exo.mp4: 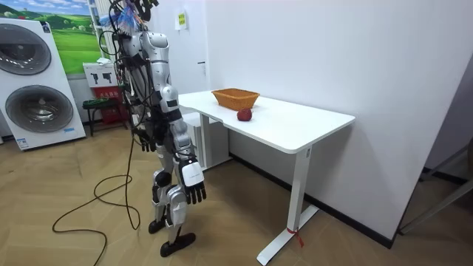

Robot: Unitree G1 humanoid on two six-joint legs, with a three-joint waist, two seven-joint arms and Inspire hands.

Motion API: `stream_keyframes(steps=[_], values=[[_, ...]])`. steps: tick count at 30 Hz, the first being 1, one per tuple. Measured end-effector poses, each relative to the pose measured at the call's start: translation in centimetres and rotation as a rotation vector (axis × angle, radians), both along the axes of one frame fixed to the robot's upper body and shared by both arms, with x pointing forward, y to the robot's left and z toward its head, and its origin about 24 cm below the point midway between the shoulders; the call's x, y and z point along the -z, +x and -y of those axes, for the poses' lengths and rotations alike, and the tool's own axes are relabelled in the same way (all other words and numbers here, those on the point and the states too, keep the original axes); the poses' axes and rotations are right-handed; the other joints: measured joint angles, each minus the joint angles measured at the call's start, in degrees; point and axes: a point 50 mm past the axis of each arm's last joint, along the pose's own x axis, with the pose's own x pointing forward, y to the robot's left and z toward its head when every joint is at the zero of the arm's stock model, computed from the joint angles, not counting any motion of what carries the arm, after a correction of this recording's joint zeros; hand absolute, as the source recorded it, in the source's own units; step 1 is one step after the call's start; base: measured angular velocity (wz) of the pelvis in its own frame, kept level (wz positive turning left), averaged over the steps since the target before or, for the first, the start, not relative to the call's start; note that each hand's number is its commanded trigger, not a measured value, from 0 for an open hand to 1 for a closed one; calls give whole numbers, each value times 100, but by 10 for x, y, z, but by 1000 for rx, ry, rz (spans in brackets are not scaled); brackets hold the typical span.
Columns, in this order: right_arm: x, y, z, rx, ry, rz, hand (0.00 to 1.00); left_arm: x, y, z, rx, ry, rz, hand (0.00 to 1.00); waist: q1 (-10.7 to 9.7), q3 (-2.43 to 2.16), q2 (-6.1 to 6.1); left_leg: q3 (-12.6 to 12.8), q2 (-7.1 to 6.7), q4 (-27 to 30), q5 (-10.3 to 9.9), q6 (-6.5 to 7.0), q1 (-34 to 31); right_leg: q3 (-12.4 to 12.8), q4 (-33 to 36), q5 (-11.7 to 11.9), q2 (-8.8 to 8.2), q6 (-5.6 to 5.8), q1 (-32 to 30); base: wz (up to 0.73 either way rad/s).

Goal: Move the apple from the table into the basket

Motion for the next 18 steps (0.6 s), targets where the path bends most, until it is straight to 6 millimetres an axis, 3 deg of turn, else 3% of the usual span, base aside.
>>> stream_keyframes(steps=[10, 12, 18], values=[[0, 2, 0, 43, -19, 15, 0, 0, -1, 0, 0, -1, -5, 0, -8, -4, -11, 66, 7, -3, 0, 0, 7, 32, -5, 0, 2, 0, -8, -1], [0, 4, 1, 143, -34, 46, 0, 0, 1, 1, -2, -3, -1, 0, -6, 0, -4, 115, 16, -17, 0, 0, 5, 80, -14, -1, 8, 1, -19, -11], [-1, 2, 4, 759, -64, 195, 0, -1, -1, -6, -62, 14, 10, 0, -114, -3, -2, 125, 14, -11, -2, 2, -3, 70, 0, 2, 4, 4, -8, -1]])
